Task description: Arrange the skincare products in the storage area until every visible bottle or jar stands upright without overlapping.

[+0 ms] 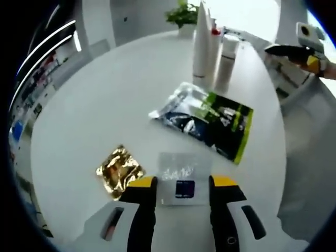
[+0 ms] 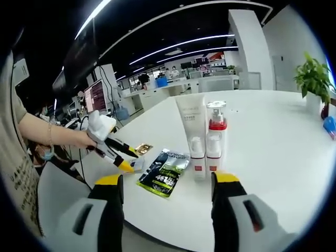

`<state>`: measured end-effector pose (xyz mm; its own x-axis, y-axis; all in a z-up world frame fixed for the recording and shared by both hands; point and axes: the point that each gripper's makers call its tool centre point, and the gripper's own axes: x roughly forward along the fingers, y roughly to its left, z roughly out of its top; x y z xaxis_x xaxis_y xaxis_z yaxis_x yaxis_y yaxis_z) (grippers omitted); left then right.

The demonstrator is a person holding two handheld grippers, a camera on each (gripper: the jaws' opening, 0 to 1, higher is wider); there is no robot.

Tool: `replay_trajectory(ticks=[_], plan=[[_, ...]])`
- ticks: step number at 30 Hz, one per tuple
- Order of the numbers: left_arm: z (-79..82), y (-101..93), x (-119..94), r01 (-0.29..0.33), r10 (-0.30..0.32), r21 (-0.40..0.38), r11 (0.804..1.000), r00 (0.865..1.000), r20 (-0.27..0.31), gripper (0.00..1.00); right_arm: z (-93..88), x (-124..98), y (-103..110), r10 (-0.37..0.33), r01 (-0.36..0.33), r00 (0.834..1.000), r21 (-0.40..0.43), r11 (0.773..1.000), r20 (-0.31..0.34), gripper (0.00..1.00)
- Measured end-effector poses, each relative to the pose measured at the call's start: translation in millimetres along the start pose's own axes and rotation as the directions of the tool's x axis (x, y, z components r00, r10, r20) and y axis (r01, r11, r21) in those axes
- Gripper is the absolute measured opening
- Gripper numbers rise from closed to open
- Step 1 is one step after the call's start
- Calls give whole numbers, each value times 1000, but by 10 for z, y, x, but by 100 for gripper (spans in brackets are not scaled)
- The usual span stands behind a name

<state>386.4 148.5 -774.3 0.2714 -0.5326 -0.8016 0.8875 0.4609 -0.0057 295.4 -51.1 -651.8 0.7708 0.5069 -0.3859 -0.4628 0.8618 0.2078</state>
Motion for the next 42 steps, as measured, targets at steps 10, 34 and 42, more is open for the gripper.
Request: replay_trajectory(ticks=[10, 34, 42], plan=[[-39, -92, -31, 80, -69, 157, 984, 995, -75, 36, 8, -5, -9, -3, 3, 1000, 1, 1000, 6, 68], [-68, -252, 14, 141, -110, 273, 951, 986, -126, 45, 1, 5, 19, 4, -4, 1000, -5, 1000, -4, 69], [58, -124, -186, 32, -34, 129, 991, 999, 13, 52, -10, 10, 55, 13, -13, 1000, -21, 1000, -12, 69]])
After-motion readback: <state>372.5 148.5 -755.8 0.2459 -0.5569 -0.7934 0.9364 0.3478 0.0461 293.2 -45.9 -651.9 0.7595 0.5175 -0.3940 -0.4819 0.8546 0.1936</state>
